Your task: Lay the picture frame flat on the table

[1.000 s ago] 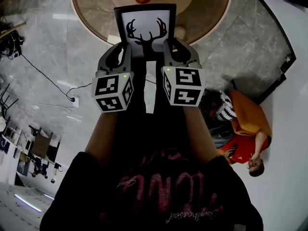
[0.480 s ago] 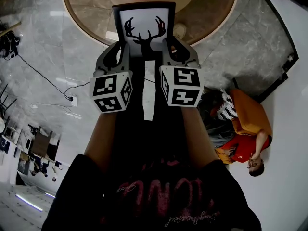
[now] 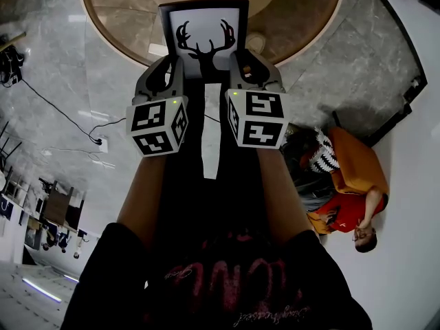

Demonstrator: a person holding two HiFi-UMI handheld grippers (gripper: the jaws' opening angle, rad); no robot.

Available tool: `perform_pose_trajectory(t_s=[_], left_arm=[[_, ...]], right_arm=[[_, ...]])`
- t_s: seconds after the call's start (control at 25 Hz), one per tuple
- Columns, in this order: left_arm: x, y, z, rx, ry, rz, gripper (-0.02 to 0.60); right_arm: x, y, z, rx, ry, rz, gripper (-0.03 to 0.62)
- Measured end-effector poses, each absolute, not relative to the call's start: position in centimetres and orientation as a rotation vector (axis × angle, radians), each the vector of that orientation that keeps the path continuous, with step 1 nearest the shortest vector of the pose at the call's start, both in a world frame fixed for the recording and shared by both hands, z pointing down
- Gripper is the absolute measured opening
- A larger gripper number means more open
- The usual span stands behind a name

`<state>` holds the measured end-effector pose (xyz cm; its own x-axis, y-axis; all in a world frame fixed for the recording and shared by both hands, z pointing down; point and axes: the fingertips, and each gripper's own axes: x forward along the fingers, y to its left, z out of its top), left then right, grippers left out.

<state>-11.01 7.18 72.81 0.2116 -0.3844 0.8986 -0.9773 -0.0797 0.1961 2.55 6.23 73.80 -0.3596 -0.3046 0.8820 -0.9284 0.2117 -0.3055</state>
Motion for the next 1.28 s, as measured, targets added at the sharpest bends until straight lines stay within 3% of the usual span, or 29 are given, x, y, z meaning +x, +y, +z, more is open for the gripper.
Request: perform_pose_trajectory(t_s=[1.28], left_arm=[[-11.8,6.6,77.8,1.529,-1.276,0.909,0.071]], right_arm=[[1.8,5.7,78.5,1.078,-1.726,1.202,0.083]])
